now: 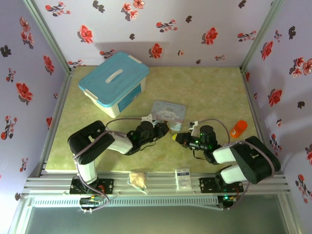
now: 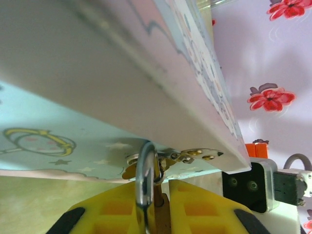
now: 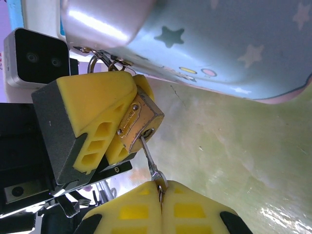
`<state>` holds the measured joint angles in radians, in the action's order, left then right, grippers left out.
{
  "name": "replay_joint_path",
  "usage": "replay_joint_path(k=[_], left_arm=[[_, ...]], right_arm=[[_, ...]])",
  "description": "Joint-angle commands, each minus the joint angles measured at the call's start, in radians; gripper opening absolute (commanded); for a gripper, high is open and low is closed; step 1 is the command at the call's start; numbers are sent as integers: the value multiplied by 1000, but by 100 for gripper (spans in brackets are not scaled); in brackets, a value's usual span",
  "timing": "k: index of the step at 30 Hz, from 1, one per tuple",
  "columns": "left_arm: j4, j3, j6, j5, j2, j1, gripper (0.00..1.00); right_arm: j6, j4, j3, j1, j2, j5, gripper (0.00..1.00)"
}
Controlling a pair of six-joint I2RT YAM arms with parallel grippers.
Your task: Unlock a padlock with a key
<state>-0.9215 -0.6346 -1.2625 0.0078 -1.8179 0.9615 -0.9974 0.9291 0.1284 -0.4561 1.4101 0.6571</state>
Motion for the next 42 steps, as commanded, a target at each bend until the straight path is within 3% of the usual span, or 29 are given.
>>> replay_joint_path(k=[1, 15, 26, 34, 42], left_arm=[[-108, 8, -11, 15, 44, -1, 6], [-194, 33, -67, 38, 38, 0, 0], [-211, 47, -58, 50, 28, 0, 0], [-35, 18, 30, 32, 57, 6, 0], [-97, -7, -10, 56, 16, 28, 0]], right_arm=[[-15, 81, 34, 4, 26, 22, 0], [-161, 456, 36, 17, 239, 37, 0], [-169, 452, 45, 61, 227, 80, 0], [-172, 456, 49, 51, 236, 83, 0], [-165, 456, 70, 43, 268, 51, 0]])
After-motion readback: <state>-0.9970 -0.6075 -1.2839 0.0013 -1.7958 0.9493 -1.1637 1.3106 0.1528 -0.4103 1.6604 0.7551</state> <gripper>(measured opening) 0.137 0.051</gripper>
